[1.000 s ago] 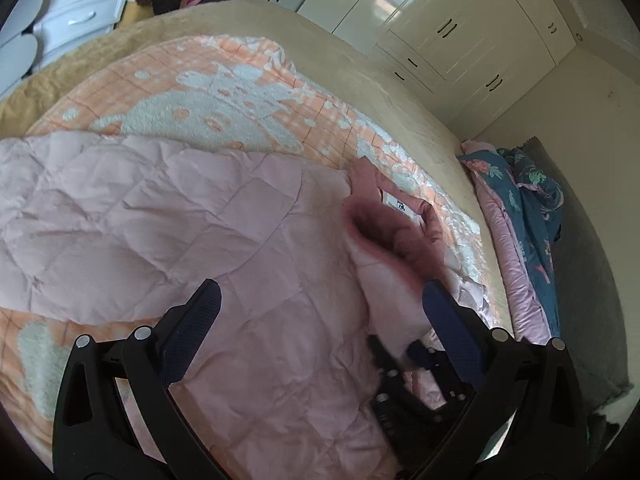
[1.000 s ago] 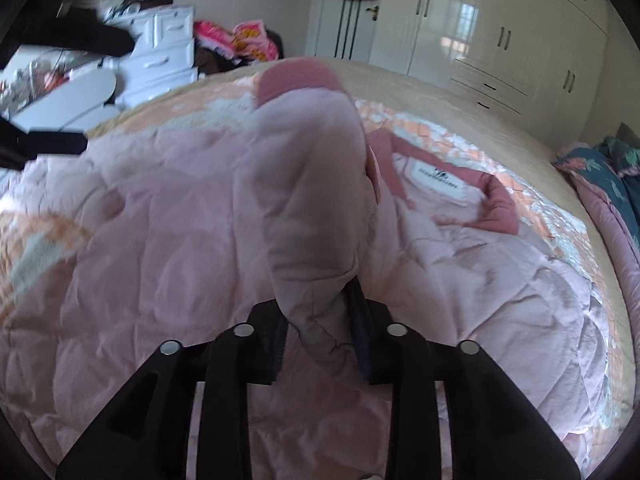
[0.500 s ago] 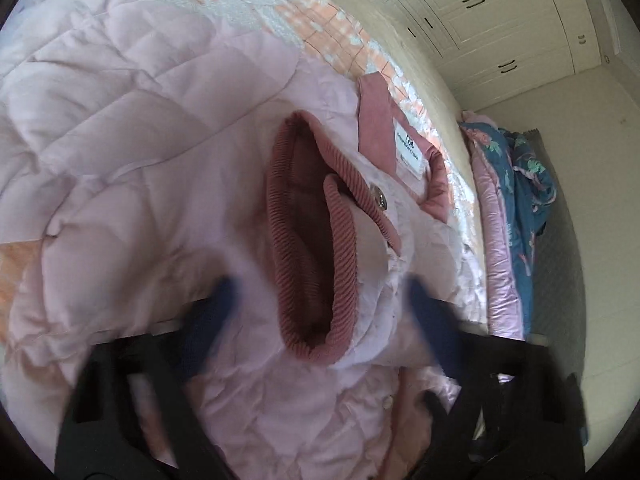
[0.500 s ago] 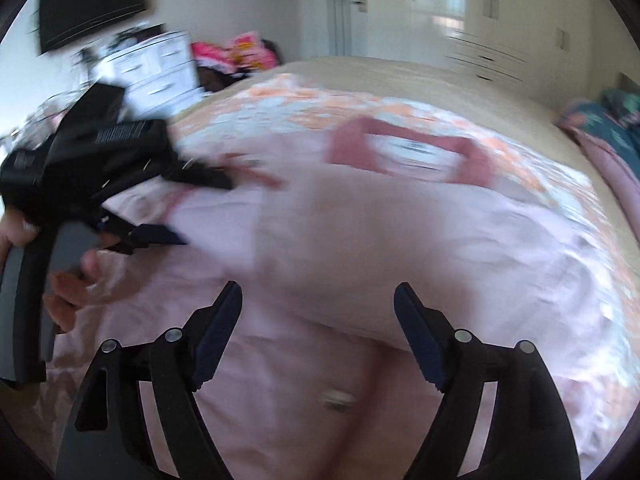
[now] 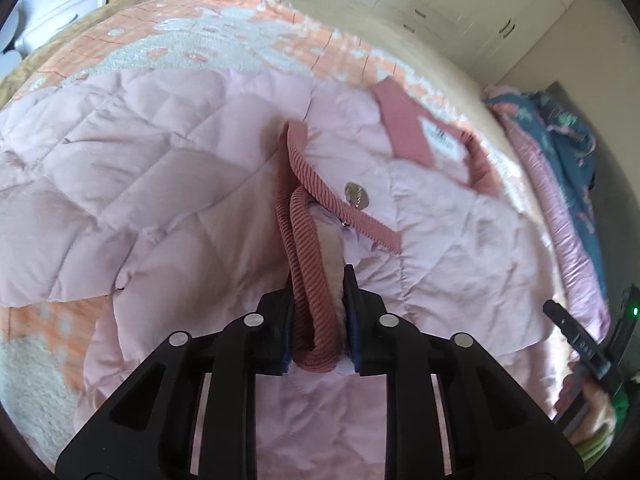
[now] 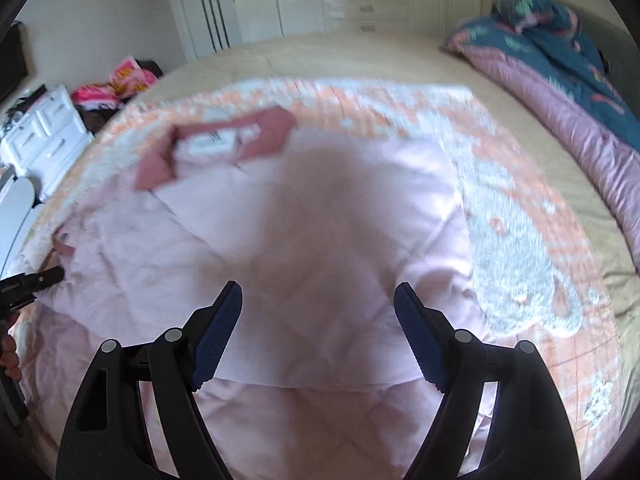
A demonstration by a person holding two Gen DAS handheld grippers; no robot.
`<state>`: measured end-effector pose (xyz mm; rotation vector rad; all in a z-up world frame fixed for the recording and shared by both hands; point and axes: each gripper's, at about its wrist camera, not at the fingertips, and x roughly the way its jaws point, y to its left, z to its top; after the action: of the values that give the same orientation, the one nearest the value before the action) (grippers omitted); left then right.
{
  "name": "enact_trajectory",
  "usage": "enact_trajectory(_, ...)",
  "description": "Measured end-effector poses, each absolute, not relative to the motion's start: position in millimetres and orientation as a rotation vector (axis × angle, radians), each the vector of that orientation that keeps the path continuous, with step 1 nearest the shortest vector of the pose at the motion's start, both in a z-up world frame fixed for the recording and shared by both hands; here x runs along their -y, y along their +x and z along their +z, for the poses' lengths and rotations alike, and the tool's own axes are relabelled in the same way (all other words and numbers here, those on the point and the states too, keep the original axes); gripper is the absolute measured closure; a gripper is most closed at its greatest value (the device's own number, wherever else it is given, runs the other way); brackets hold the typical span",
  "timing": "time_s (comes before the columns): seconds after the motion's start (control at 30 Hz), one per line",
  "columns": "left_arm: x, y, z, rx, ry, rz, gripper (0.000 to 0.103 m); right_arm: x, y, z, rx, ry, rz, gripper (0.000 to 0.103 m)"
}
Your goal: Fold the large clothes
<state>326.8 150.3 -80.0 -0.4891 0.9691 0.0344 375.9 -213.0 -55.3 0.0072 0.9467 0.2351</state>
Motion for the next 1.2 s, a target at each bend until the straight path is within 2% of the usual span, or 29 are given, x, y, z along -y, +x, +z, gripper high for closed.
enact_trajectory(0.27, -140, 328, -80, -0.987, -0.425, 0.060, 0.076, 219, 378, -77, -0.978, 0.028, 0.185, 0.024)
enact_trajectory(0.33, -139, 324, -72, -0.979, -0.410, 0.067, 0.067, 219, 373, -67, -0.964, 0.046, 0.193, 0.024)
enact_trajectory(0.37, -139, 321, -68, -0.970, -0.402, 0.069, 0.057, 219, 371, -61, -0.950, 0.058, 0.207, 0.024)
enact_trajectory(0.4, -140, 318, -64, -0.962, -0.400, 0.076, 0.053, 218, 367, -56, -0.937, 0.063, 0.215, 0.024)
enact_trajectory(0.43, -141, 315, -61, -0.957, -0.401, 0.079, 0.051, 216, 361, -50, -0.920, 0.062, 0.221, 0.022)
enact_trajectory(0.57, -145, 301, -44, -0.924, -0.390, 0.100, 0.033, 205, 342, -29, -0.865, 0.069, 0.258, 0.009)
enact_trajectory(0.63, -146, 295, -37, -0.914, -0.381, 0.125, 0.023, 199, 334, -19, -0.848, 0.076, 0.276, 0.008)
enact_trajectory(0.67, -147, 291, -35, -0.908, -0.376, 0.136, 0.012, 195, 331, -16, -0.845, 0.079, 0.284, 0.006)
enact_trajectory(0.7, -149, 287, -31, -0.902, -0.367, 0.153, 0.009, 191, 328, -13, -0.840, 0.078, 0.292, 0.006)
enact_trajectory(1.2, -216, 225, -25, -0.854, -0.474, 0.313, 0.009, 84, 288, 26, -0.771, -0.017, 0.479, 0.004)
